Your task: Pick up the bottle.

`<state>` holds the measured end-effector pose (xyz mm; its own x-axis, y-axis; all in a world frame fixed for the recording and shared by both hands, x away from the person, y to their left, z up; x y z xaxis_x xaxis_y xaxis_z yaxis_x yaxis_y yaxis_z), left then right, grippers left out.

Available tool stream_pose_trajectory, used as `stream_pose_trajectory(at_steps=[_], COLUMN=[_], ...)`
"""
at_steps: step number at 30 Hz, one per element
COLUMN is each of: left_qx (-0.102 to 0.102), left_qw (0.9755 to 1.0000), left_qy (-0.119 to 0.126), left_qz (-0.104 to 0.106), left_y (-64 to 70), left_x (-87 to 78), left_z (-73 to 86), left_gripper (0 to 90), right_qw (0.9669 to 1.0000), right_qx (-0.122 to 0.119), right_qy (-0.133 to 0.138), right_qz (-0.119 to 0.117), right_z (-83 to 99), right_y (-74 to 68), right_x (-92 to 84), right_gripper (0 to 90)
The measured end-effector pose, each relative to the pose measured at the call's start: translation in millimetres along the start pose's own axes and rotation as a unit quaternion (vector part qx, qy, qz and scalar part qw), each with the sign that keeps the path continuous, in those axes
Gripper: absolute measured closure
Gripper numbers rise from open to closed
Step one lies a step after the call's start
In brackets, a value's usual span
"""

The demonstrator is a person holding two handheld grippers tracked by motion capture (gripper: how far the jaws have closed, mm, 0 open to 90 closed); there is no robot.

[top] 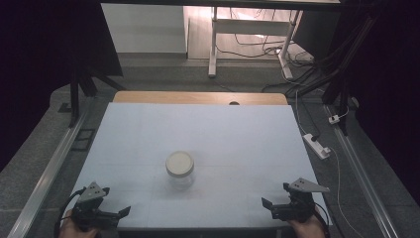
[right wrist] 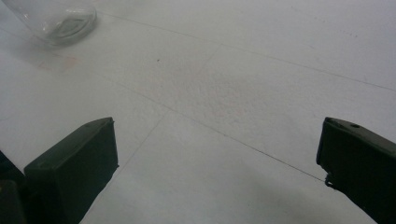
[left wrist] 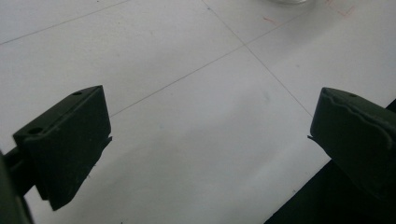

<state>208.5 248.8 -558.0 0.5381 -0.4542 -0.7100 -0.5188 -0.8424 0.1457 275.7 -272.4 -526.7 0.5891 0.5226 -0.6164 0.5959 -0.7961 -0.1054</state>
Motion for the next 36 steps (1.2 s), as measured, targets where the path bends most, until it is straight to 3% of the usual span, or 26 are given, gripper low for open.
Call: stream_pose_trajectory(at_steps=[28,36], left_qx=[0.007,0.027], left_qw=[0.9998,0.9993], left_qy=[-0.006,-0.005], left_qz=[0.017,0.024], left_y=[2.5,7.0], left_x=[1.5,3.4], left_z=[-1.2,-4.5], left_gripper=[0.0,0.0], right_qw=[0.9998,0.9997], right_qx=[-0.006,-0.009], right_qy=[-0.011,-0.016], right_qz=[-0.015,-0.016], right_z=[0.1,0.3], right_y=[-1.2,-1.8], right_x=[2.8,3.9], right_gripper=[0.0,0.0])
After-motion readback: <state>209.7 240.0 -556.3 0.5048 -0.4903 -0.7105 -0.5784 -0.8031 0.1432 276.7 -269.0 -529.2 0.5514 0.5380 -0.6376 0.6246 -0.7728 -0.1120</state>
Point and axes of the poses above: each handheld gripper's, and its own axes: x roughly forward along the jaws, z roughly out of its underside, y roughly to its right, the point moved 5 cm from there along x, roughly forward along the jaws, and after that the axes turned 1 degree about -x, right-handed, at the moved point
